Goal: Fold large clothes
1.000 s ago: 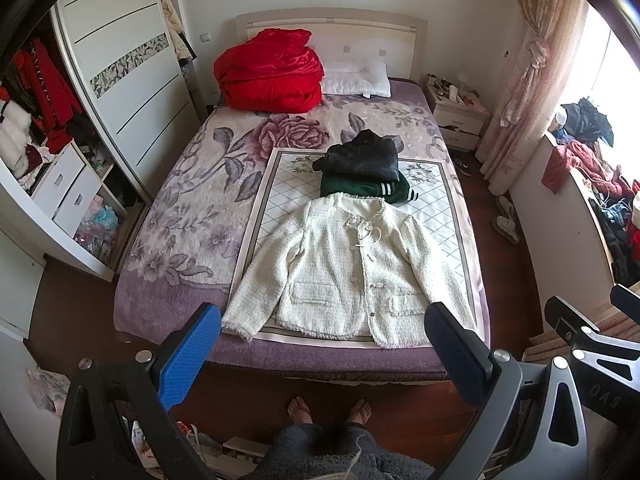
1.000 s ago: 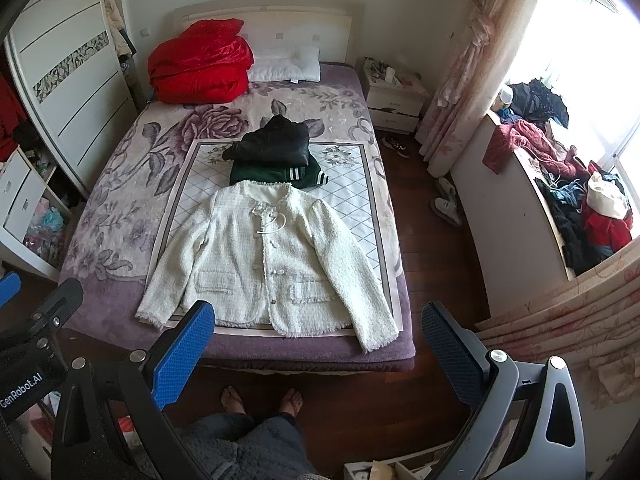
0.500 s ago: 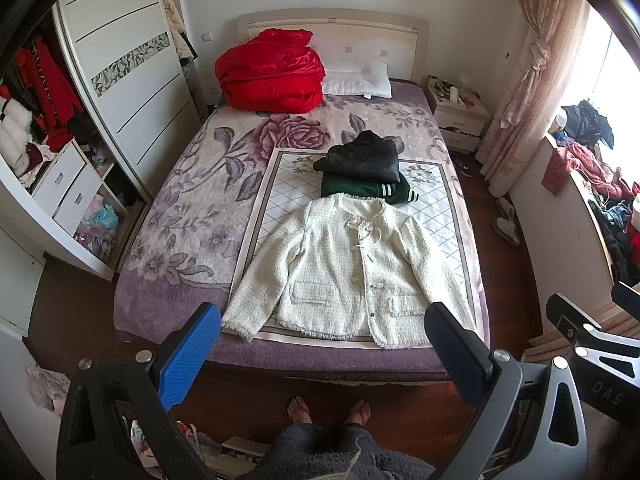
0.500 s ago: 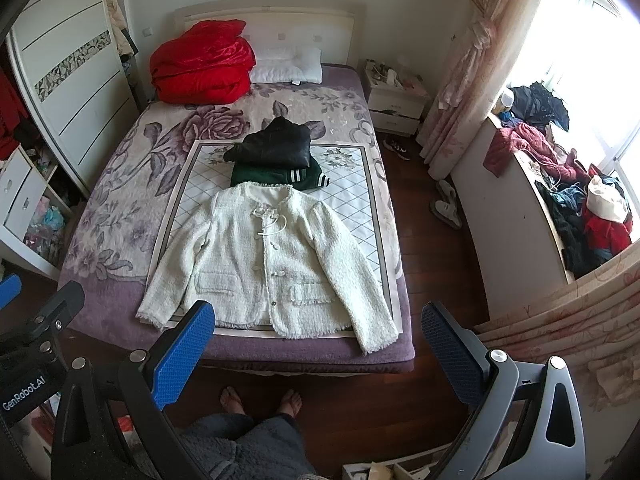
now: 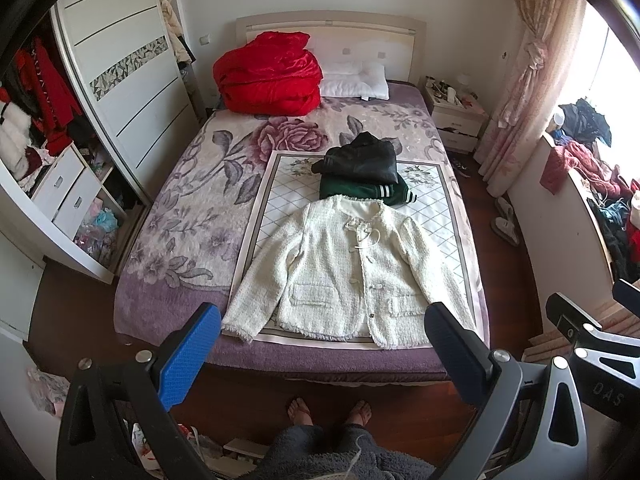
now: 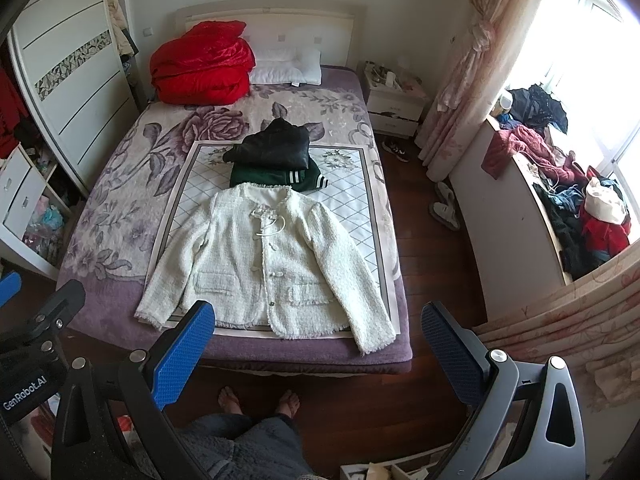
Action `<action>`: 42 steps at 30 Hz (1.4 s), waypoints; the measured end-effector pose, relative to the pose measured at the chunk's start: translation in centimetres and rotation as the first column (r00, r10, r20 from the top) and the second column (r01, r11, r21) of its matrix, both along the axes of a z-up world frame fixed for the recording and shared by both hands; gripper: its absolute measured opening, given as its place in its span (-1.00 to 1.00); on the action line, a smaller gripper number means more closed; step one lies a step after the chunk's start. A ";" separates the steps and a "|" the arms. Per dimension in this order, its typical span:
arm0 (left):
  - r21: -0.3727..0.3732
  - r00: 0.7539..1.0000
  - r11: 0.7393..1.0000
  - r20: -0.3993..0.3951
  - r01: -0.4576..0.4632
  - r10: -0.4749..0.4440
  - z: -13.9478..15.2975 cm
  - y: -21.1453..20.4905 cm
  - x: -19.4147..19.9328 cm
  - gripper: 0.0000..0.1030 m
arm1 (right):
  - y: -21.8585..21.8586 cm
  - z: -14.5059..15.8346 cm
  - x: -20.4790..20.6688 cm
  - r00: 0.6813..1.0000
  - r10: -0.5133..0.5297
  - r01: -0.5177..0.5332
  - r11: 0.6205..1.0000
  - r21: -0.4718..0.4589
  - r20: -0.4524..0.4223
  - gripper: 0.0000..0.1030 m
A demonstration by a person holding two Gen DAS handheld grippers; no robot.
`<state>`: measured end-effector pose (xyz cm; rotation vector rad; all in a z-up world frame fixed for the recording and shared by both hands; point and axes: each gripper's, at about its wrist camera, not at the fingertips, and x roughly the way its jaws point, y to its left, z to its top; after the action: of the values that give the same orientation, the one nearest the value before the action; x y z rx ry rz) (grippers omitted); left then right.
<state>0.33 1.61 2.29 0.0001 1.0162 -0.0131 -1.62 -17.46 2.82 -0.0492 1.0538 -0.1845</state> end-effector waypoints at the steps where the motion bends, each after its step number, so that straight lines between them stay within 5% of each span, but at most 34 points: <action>1: 0.000 1.000 1.000 0.000 0.001 -0.001 0.0 -0.1 0.0 1.00 | -0.1 -0.1 0.0 1.000 -0.001 0.001 1.000 0.000 0.000 1.00; 21: 0.018 1.000 0.999 0.014 0.027 -0.027 0.4 -0.4 0.8 1.00 | 0.1 0.6 1.0 1.000 -0.015 0.015 1.000 0.008 0.004 1.00; 27: 0.085 0.995 0.996 0.095 -0.003 -0.005 -3.2 1.1 4.9 1.00 | -1.1 -0.9 4.3 0.997 -0.069 0.068 0.997 0.020 0.026 1.00; 34: 0.203 0.993 0.979 0.119 -0.026 0.002 -12.7 2.5 11.0 1.00 | -5.5 -12.5 8.4 0.977 -0.214 0.214 0.976 0.043 -0.021 1.00; 37: 0.252 0.999 0.967 0.052 -0.022 0.009 -18.3 1.6 13.6 1.00 | -10.3 -19.7 9.7 0.934 -0.347 0.353 0.933 0.071 -0.088 0.87; 39: 0.263 1.000 0.965 -0.009 -0.017 0.020 -22.1 0.8 15.2 1.00 | -14.2 -25.2 10.9 0.902 -0.405 0.421 0.902 0.094 -0.150 0.55; 42: 0.287 0.997 0.958 -0.064 -0.018 0.038 -26.6 -1.0 16.9 1.00 | -19.8 -33.7 12.1 0.853 -0.470 0.501 0.859 0.106 -0.225 0.52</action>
<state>17.24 0.63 -24.31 0.2518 1.0802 0.1612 10.45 -37.24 -30.91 0.3609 1.2588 -0.5652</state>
